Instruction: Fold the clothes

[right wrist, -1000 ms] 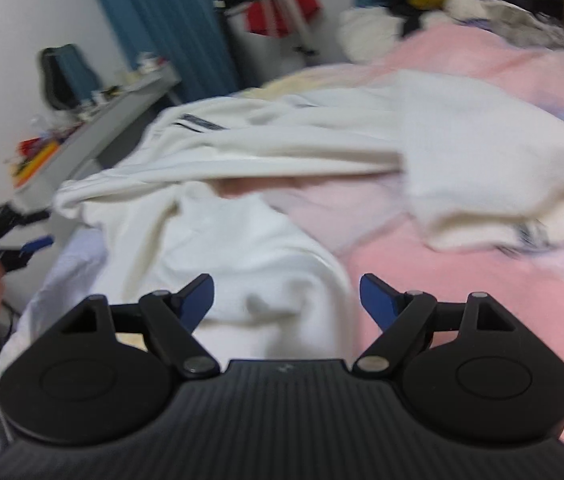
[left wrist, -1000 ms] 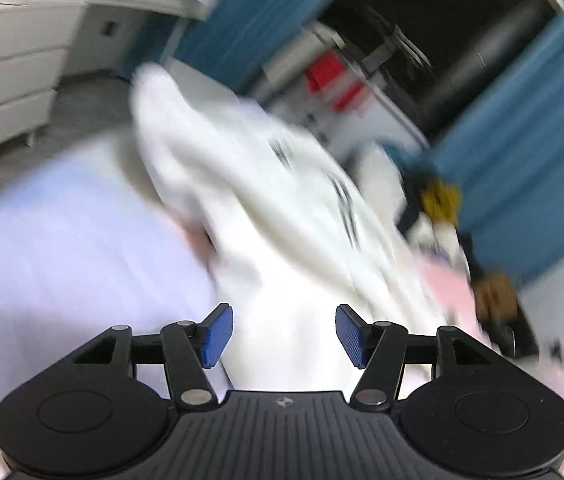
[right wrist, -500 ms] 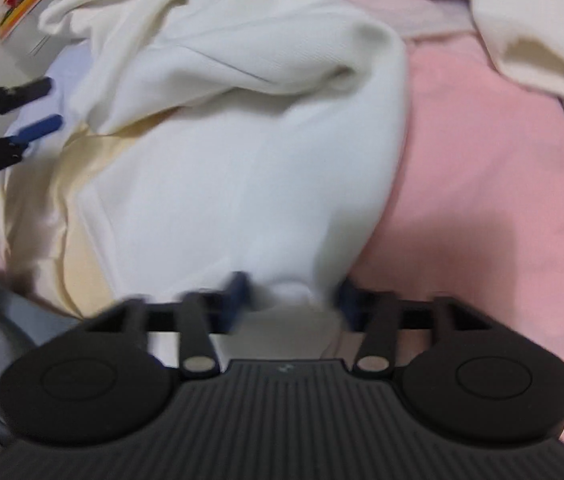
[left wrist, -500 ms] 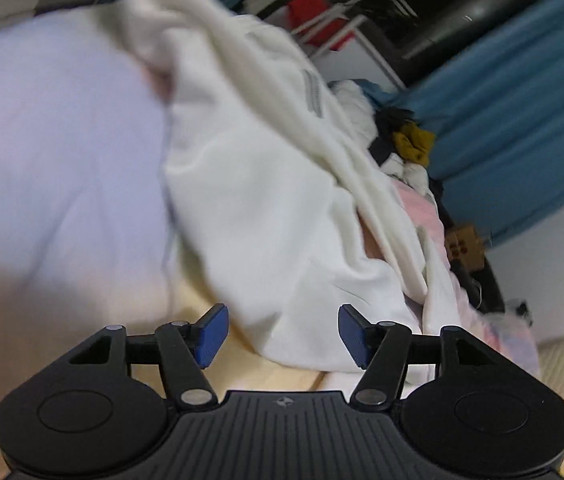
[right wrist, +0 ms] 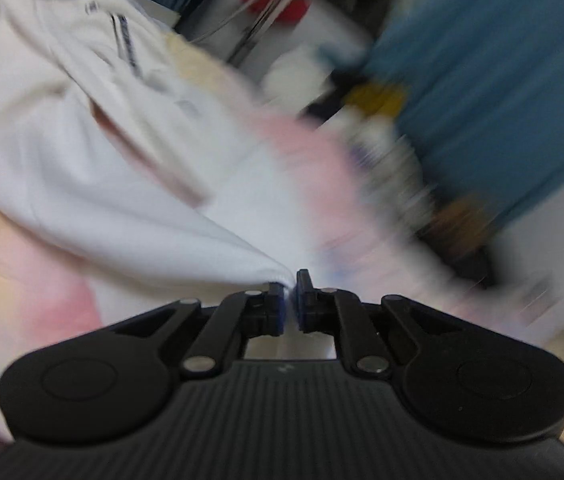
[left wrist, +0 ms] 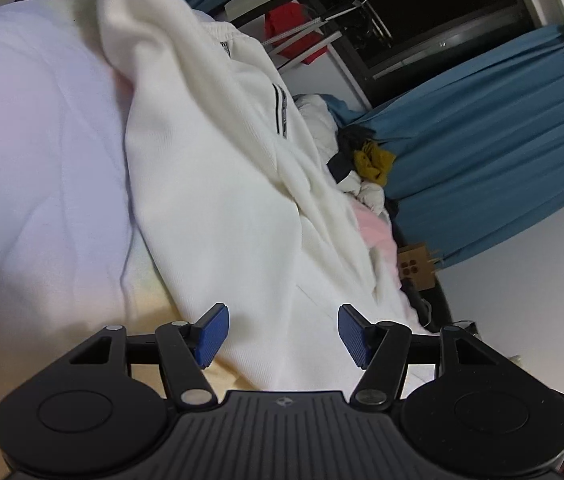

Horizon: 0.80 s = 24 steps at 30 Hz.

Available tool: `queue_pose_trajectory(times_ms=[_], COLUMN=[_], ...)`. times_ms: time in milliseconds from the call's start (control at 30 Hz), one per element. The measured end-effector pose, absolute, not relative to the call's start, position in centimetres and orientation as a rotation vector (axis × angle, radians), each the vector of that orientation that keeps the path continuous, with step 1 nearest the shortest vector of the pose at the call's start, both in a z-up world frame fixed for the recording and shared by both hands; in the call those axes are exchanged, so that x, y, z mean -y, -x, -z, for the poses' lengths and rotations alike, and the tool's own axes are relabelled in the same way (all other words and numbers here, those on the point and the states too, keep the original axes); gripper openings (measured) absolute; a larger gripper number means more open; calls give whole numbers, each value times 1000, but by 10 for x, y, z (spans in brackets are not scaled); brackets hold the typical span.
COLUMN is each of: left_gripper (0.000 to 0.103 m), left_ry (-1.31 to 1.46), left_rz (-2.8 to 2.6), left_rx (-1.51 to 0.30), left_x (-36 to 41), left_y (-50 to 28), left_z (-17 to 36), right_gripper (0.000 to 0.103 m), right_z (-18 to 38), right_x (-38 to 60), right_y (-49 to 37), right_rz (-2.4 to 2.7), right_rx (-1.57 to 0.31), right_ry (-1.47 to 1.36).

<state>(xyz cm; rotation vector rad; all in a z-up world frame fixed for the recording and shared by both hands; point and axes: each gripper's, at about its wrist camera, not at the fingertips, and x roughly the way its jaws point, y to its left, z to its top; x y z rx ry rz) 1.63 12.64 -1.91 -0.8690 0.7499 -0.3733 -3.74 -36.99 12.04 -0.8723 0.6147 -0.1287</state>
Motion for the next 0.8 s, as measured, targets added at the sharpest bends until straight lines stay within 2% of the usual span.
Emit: queue_pose_trajectory(times_ms=[133, 200, 233, 333, 433, 533, 600, 667, 700, 800], left_gripper=[62, 63, 63, 64, 65, 66, 67, 68, 68, 68], left_ry=[881, 878, 879, 879, 878, 878, 893, 913, 921, 928], left_rz=[376, 365, 359, 337, 309, 278, 252, 214, 194, 129], left_rx=[-745, -749, -752, -762, -769, -775, -773, -766, -763, -754], left_x=[-126, -125, -125, -123, -124, -128, -134, -147, -154, -174], left_y=[-16, -17, -19, -24, -27, -29, -31, -31, -32, -44], left_z=[20, 22, 24, 27, 29, 29, 29, 27, 25, 22], right_gripper=[9, 9, 9, 11, 18, 34, 49, 80, 84, 84], right_z=[-89, -60, -50, -40, -45, -59, -77, -93, -98, -104], right_x=[368, 373, 377, 401, 430, 452, 466, 476, 478, 484], right_y=[76, 86, 89, 88, 84, 87, 98, 110, 114, 128], right_rz=[188, 154, 114, 3, -18, 33, 42, 21, 11, 16], right_rx=[-432, -528, -609, -858, -948, -945, -906, -842, -813, -725], right_ry=[1232, 1298, 1262, 920, 568, 275, 83, -101, -178, -366])
